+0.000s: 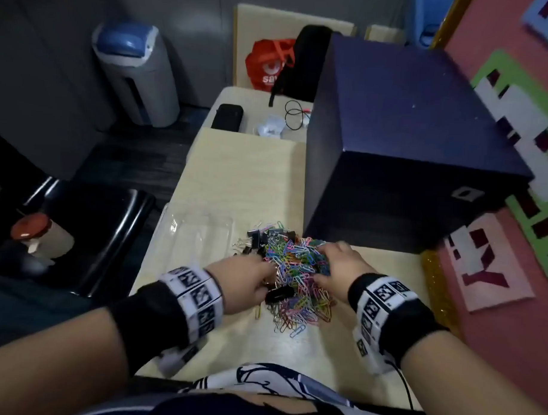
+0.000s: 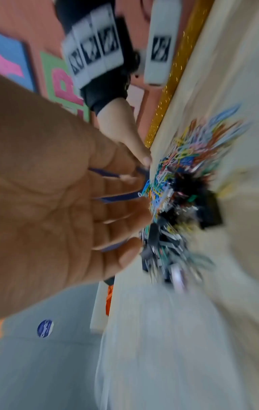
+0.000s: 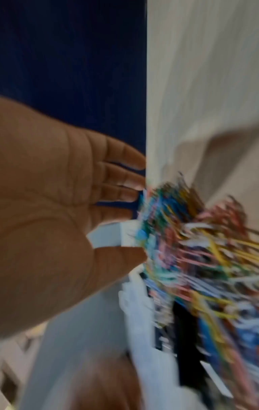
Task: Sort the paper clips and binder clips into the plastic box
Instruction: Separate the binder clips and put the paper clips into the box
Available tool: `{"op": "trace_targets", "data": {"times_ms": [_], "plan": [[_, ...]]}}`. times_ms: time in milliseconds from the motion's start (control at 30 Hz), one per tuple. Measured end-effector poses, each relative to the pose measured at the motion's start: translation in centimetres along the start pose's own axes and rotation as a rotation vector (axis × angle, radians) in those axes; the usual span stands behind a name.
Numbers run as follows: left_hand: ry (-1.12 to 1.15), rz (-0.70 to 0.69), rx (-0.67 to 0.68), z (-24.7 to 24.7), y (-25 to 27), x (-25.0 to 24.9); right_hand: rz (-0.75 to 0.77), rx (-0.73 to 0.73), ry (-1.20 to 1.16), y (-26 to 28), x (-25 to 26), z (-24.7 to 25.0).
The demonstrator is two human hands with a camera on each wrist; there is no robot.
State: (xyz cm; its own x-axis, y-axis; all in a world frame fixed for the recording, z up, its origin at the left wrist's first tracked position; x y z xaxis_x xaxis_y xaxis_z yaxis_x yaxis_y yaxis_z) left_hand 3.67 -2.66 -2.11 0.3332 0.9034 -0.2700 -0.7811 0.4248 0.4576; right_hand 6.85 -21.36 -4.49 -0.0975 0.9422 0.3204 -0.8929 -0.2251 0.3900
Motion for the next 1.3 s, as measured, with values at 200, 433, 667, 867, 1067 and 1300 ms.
{"op": "trace_targets", "data": {"times_ms": [200, 433, 667, 867, 1067, 1300], "plan": [[-0.133, 0.032, -0.127, 0.7, -5.5, -1.4, 0.079, 0.143, 0.105, -0.3, 1.0, -2.6], [-0.25, 0.09, -0.029, -0.5, -8.1, -1.6, -0.01, 0.042, 0.037, 0.5, 0.0, -3.2], [-0.134, 0.024, -0.066, 0.4, -8.6, -2.2, -0.077, 0.017, -0.128, -0.1, -0.6, -1.9], [0.04, 0.076, -0.17, 1.8, -8.3, -1.1, -0.12, -0.057, -0.162, -0.7, -0.3, -0.6], [0.239, 0.15, -0.332, 4.1, -6.1, 1.5, -0.169, -0.133, -0.157, -1.3, 0.8, 0.5], [0.311, 0.365, -0.397, 5.8, -1.9, 8.3, -0.114, -0.207, -0.201, -1.4, 3.4, 1.9]]}}
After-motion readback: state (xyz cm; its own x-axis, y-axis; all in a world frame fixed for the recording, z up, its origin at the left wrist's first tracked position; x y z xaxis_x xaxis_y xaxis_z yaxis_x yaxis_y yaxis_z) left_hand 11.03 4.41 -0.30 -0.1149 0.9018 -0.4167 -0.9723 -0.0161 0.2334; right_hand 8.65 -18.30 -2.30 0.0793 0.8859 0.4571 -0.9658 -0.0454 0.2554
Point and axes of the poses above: each hand's wrist, its own y-axis away from the middle knuckle, its own z-axis out of the back of the hand, x = y × z, the point moved 5 cm from there along -y, towards the middle knuckle, and after that the axes turned 7 degrees about z, right-handed, at the moved point
